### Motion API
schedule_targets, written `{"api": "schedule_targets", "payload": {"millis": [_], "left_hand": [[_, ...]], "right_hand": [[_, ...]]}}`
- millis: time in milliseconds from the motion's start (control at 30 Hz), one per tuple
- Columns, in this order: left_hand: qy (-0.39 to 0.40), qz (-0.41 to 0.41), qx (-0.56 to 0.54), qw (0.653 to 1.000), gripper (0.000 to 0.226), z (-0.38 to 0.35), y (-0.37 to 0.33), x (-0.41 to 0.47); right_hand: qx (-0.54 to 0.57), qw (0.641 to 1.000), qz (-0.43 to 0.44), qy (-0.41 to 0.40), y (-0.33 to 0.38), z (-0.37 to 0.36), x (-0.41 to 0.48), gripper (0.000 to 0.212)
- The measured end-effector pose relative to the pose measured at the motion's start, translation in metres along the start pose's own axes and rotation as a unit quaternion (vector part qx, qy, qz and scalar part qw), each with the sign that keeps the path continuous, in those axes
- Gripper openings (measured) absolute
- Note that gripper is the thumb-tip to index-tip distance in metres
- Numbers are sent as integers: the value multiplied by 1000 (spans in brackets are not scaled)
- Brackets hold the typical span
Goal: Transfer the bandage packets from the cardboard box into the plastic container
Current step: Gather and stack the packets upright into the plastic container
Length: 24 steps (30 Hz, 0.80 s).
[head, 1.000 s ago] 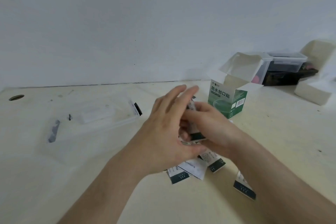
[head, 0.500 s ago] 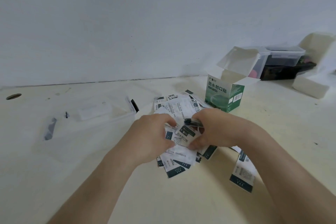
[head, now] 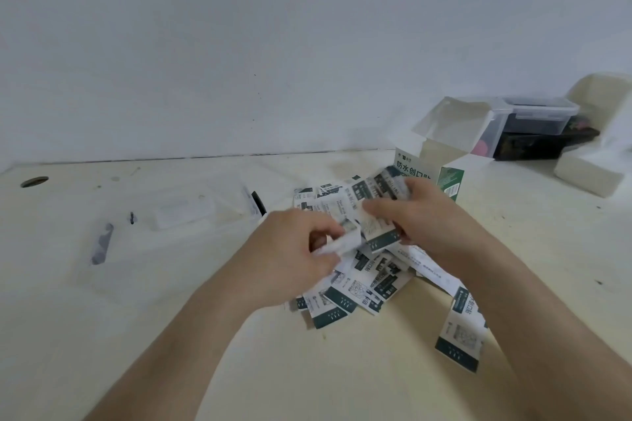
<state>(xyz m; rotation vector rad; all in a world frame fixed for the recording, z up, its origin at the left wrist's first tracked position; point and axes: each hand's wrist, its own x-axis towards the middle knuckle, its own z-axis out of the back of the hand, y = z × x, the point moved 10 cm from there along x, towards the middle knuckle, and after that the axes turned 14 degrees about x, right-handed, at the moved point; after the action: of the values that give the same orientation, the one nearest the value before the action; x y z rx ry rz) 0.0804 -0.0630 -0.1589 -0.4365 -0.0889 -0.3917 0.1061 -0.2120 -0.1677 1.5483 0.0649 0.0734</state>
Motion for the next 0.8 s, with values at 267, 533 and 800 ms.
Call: {"api": "schedule_targets", "payload": {"millis": [267, 533, 800], "left_hand": [[-199, 66, -155, 965, 44, 31, 0, -7], [-61, 9, -134, 989, 68, 12, -16, -4], [-83, -41, -17, 996, 99, 15, -23, -3]], "right_hand": [[283, 958, -36, 38, -7, -71, -21, 14], [353, 927, -113, 62, -27, -83, -17, 26], [382, 916, -119, 24, -27, -66, -11, 18]]}}
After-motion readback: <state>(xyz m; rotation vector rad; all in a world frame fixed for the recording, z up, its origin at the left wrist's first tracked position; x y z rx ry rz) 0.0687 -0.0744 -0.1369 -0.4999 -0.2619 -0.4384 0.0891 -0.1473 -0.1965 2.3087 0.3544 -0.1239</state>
